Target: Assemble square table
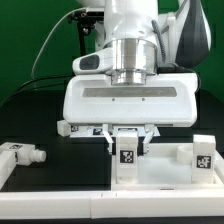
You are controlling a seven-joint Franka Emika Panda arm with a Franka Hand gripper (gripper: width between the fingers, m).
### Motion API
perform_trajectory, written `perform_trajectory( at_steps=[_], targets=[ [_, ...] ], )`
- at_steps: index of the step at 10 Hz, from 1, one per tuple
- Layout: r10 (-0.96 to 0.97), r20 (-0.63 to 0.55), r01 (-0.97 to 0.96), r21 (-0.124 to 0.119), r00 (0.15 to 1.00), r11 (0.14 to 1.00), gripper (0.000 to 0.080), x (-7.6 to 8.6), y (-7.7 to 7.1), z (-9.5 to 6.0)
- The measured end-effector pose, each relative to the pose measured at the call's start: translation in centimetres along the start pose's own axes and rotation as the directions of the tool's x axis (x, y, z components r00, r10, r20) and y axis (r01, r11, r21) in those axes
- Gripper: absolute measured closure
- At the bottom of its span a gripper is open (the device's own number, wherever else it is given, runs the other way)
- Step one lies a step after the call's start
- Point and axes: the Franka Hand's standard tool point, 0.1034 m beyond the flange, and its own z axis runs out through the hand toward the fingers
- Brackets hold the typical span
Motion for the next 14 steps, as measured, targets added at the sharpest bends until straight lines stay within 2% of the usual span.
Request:
perform_trajectory(
  at_steps=[1, 2, 3, 4, 5, 6, 7, 8, 9, 10, 11, 13, 14],
  targets=[
    [0.0, 0.0, 0.0, 0.0, 1.0, 1.0, 0.0518, 0.0, 0.0, 0.0],
    [0.001, 0.012, -0.001, 0.002, 1.0, 1.0, 0.0418, -0.1, 0.0, 0.1],
    [0.003, 0.045, -0.004, 0.01, 0.999, 1.0, 0.0283, -0.1, -0.2, 0.1],
    [0.008, 0.061, -0.009, 0.021, 0.998, 1.0, 0.0283, 0.8, -0.4, -0.4],
    [0.01, 0.107, -0.014, 0.036, 0.994, 0.999, 0.0178, 1.3, -0.8, -0.8],
    [0.014, 0.208, -0.026, 0.059, 0.978, 0.998, 0.0158, 2.0, -1.1, -1.2],
    [0.016, 0.291, -0.039, 0.074, 0.957, 0.996, 0.0158, 3.0, -1.0, -1.3],
    [0.019, 0.345, -0.049, 0.079, 0.938, 0.996, 0.0151, 3.3, -0.8, -1.0],
    [0.018, 0.417, -0.059, 0.085, 0.909, 0.995, 0.0151, 2.7, -0.7, -0.8],
    [0.032, 0.47, -0.079, 0.08, 0.882, 0.994, 0.015, 2.4, -0.3, -0.7],
    [0.069, 0.528, -0.119, 0.061, 0.847, 0.991, 0.015, 2.0, 0.1, -0.6],
    [0.087, 0.529, -0.133, 0.05, 0.844, 0.99, 0.015, 1.9, 0.1, -0.6],
    [0.102, 0.53, -0.146, 0.042, 0.842, 0.988, 0.0252, 1.9, 0.1, -0.5]
  ],
)
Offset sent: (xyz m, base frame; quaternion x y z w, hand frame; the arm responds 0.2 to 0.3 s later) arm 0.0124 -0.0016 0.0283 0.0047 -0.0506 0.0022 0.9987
